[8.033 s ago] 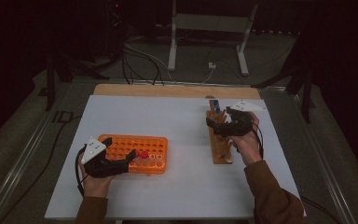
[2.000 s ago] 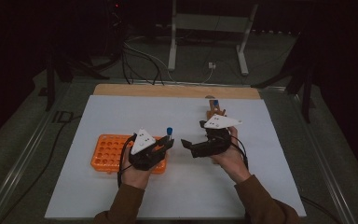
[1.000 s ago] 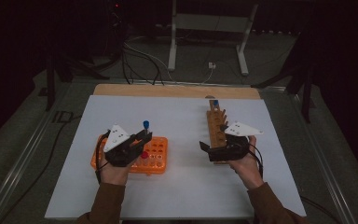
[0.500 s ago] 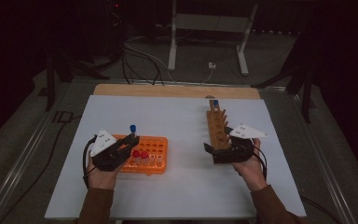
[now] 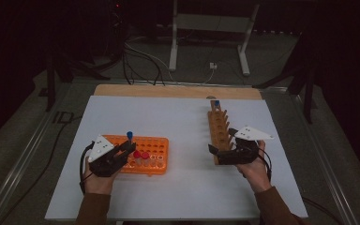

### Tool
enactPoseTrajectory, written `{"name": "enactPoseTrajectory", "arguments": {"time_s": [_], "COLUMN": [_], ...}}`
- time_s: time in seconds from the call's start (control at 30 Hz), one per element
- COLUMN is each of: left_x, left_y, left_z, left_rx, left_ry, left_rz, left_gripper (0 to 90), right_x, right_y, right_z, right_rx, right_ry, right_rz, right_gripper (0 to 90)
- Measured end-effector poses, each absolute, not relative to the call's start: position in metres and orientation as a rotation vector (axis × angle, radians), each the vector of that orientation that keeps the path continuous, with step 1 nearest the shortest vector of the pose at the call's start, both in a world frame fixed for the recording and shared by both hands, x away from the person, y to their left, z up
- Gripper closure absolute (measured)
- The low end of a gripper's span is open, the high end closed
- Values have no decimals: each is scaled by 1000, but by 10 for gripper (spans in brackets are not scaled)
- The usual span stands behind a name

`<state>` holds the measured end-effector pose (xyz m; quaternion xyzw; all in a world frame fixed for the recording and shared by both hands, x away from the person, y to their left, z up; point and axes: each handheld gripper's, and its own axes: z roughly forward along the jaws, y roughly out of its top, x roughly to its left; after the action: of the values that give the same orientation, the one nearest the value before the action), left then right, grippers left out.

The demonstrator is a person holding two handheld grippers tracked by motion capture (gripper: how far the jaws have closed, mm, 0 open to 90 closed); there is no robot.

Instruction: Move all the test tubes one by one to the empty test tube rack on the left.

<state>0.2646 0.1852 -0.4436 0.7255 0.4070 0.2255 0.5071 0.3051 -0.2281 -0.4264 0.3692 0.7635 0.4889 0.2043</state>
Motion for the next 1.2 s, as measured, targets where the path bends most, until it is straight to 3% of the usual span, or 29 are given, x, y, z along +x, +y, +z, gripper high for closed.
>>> {"name": "enactPoseTrajectory", "arguments": {"time_s": [1.2], "left_x": [260], "left_y": [186], "left_z": [-465], "left_rx": [1790], "left_ry": [985], "left_rz": [544], "left_gripper": [773], "right_x": [304], "right_y": [-222], "right_z": [-430], "right_rx": [1013], "right_ry": [2149], "right_rz": [1365], "right_gripper": [4]}}
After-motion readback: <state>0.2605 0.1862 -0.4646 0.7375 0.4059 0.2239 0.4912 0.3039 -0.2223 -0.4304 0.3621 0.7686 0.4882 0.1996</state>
